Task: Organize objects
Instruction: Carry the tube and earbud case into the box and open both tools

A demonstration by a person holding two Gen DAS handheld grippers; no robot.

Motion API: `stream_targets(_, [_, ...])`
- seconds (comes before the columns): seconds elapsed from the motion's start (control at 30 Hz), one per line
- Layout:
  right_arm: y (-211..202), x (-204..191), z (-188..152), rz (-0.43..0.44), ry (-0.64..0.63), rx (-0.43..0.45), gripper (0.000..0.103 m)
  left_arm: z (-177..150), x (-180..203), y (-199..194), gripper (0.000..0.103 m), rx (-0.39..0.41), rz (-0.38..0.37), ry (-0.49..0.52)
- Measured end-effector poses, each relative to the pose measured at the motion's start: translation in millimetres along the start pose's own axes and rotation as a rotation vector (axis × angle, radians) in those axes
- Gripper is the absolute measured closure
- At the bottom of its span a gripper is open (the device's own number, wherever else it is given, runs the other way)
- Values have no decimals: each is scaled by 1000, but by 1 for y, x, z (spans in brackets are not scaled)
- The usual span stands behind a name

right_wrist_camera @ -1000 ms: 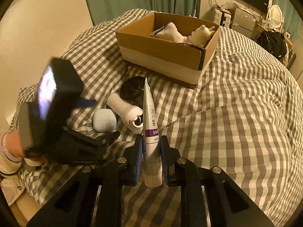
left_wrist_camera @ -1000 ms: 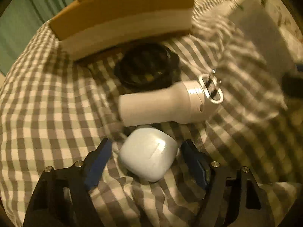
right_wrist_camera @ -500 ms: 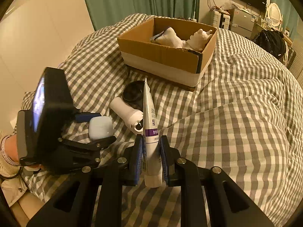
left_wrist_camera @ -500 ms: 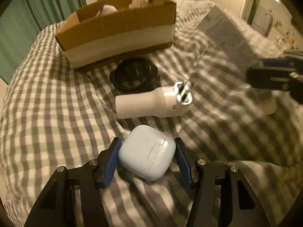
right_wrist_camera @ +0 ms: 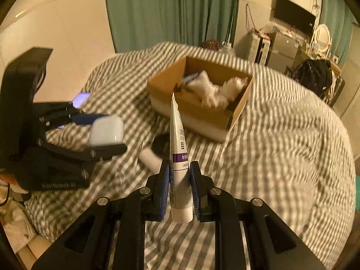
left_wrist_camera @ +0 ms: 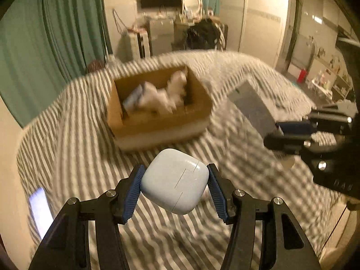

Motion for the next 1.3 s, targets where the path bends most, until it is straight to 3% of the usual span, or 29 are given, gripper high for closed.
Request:
stream_targets(0.17, [-12,7,43,-12,-13,41,86,49,-20,-8,45,49,61,10])
stream_targets(0.33, [-12,30,96,-11,51,100,86,95,-41,3,45,80,63,-12])
stream_targets(0.67, [50,71,170,-2,110,63,86,167,-70,80,45,59,85,-38])
stream_targets(0.83, [96,85,180,-23,120,15,86,163,-76,133,45,-1,120,-8])
stream_targets(1.0, [151,99,169,-18,144,-65,86,140,-84,185,45,-80,81,-36])
stream_targets(1.3, [208,103,140,9,174,-154,85,118,-84,225,45,-134,76,-28])
Point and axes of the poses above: each gripper's, at about its wrist camera, not at the fingertips, and y roughly the way its jaws point, x to its right, z to its top, the point moved 5 cm from there along y, roughly the way its jaws point, and after that the axes turned 1 degree about -x, right-handed, at the moved point
